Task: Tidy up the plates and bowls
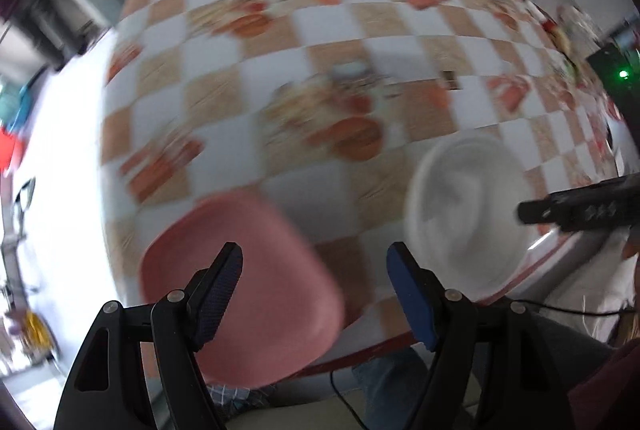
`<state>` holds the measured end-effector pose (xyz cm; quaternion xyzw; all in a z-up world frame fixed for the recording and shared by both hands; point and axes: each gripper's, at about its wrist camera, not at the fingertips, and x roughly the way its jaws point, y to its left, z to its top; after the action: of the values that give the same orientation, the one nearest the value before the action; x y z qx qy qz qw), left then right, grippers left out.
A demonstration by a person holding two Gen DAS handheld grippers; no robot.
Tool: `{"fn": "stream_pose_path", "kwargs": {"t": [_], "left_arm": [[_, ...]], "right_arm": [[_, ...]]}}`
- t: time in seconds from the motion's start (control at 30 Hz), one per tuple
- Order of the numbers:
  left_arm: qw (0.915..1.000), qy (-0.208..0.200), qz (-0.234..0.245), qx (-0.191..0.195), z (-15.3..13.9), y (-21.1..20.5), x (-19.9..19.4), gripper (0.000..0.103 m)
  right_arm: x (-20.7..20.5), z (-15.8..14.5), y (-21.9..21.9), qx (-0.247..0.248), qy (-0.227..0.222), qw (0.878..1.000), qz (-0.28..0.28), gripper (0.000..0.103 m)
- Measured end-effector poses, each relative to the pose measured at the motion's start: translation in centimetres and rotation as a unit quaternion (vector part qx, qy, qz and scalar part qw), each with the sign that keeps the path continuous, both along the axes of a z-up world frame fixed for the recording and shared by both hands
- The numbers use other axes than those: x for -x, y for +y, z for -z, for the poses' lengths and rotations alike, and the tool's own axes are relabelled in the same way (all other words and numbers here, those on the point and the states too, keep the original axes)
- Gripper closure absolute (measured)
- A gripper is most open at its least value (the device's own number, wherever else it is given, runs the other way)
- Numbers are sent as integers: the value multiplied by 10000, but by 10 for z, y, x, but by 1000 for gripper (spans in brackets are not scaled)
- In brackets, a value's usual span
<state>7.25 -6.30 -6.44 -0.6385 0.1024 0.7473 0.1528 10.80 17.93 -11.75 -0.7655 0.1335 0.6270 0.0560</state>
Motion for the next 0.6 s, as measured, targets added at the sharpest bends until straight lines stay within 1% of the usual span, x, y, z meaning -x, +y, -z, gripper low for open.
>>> {"fn": "stream_pose_path", "kwargs": {"t": [0.07, 0.13, 0.23, 0.47, 0.53, 0.6], "left_arm": [[9998, -57, 167, 7, 2, 15, 13, 25], [9994, -154, 298, 72, 12, 31, 26, 25], [9984, -345, 386, 215, 27, 48, 32, 25], [9961, -694, 389, 379, 52, 61, 36, 25], [9950, -837, 383, 379, 59, 64, 37, 25], [9945, -876, 385, 415, 64, 67, 37, 25]], "right_arm": [[-1, 3, 4, 18, 2, 10000, 48, 39], [-2, 7, 6, 34, 0, 10000, 86, 39], [-3, 15, 7, 93, -20, 9999, 95, 39], [-11, 38, 7, 175, -212, 9995, 122, 39], [-12, 40, 6, 192, -216, 9995, 116, 39], [-11, 42, 4, 171, -208, 9996, 59, 39]]}}
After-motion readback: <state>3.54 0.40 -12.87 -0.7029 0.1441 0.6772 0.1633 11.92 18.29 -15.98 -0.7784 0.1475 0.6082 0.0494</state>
